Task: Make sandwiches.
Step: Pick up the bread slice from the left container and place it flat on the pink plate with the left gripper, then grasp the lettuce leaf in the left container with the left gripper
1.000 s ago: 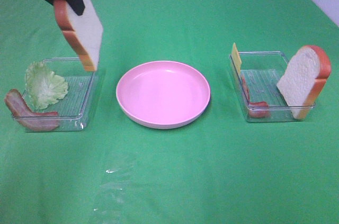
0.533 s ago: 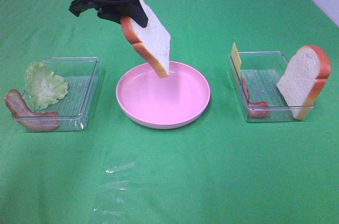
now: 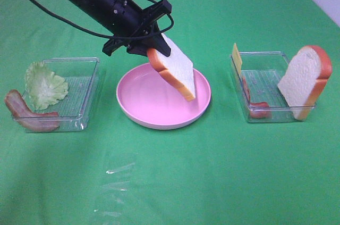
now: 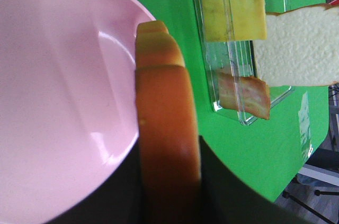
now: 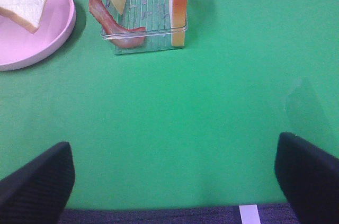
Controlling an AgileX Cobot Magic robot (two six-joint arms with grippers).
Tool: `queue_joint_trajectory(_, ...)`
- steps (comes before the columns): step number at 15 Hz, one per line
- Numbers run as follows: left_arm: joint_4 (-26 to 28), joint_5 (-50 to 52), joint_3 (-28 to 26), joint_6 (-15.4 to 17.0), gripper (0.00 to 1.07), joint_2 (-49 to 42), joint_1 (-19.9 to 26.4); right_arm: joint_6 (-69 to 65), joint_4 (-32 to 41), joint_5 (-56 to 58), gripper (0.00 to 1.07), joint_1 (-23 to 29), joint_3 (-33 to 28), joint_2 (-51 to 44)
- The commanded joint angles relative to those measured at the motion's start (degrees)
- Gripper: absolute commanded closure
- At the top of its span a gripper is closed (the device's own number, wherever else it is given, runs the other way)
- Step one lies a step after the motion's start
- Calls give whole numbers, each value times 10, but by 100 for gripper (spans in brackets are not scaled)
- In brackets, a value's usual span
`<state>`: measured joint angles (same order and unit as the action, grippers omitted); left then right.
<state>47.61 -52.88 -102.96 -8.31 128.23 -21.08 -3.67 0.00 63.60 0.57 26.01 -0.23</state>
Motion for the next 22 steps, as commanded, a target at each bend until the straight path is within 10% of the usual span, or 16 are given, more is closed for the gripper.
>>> queue_joint_trajectory(1, 12, -14, 1, -9, 107, 13, -1, 2, 0, -6, 9, -2, -2, -16)
queue_joint_trajectory(8, 14, -19, 1, -6, 89, 31, -1, 2, 0, -6, 9, -2, -2, -16)
queue_joint_trajectory(15, -88, -29, -3, 25, 8, 29, -1, 2, 0, -6, 9, -2, -2, -16)
queue_joint_trajectory(22, -250, -229, -168, 83, 5, 17, 2, 2, 0, -6, 9, -2, -2, -16)
